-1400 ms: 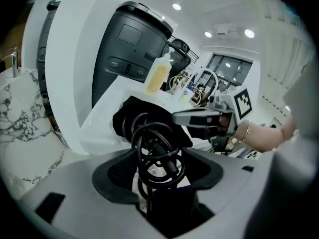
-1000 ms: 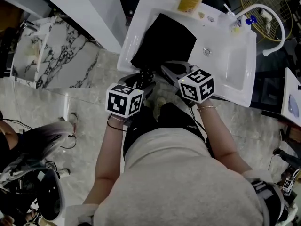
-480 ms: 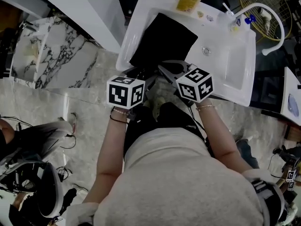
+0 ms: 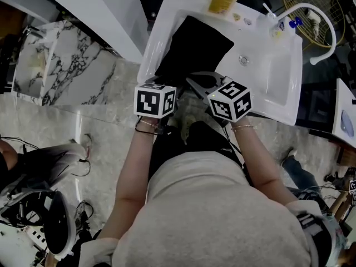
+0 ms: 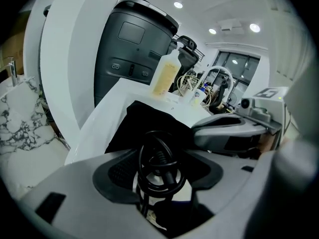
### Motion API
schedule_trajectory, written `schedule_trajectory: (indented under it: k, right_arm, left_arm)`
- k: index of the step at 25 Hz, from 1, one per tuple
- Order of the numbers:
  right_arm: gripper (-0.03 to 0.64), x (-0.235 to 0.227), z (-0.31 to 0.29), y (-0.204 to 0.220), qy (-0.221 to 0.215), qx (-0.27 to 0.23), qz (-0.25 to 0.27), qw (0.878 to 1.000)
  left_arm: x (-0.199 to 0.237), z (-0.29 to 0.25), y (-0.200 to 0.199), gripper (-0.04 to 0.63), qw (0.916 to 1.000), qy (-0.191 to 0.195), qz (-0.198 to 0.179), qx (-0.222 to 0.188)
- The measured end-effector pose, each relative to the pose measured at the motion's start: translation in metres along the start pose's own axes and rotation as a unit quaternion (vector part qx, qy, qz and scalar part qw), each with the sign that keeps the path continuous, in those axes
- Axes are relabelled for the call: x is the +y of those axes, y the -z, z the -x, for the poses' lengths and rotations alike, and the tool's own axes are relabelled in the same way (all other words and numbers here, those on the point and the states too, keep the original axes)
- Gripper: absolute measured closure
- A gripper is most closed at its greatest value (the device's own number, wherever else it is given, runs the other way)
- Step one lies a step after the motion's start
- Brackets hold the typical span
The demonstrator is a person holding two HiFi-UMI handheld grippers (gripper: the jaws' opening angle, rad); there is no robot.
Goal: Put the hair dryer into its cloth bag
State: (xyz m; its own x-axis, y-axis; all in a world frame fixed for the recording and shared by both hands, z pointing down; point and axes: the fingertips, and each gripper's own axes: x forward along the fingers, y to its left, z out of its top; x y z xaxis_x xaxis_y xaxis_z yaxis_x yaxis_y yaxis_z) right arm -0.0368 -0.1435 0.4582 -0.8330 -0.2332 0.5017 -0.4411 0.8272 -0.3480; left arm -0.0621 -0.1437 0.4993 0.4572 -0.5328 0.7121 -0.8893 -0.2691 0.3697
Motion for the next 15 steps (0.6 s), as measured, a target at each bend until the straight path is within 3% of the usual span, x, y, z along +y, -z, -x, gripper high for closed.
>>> schedule_trajectory:
  k: [7, 15]
  right_arm:
    - [0.606, -0.004, 0.004, -0.001, 0.002, -0.005, -0.006, 1.000]
    - [0.606, -0.005, 0.002, -0.006, 0.011, -0.013, -0.003, 1.000]
  left_arm:
    - [0.002, 0.004, -0.013, 0.327, 0.9998, 0.016, 0.007, -0.014]
    - [0.005, -0.015, -0.004, 0.325, 0.9997, -0.010, -0.020, 0.004]
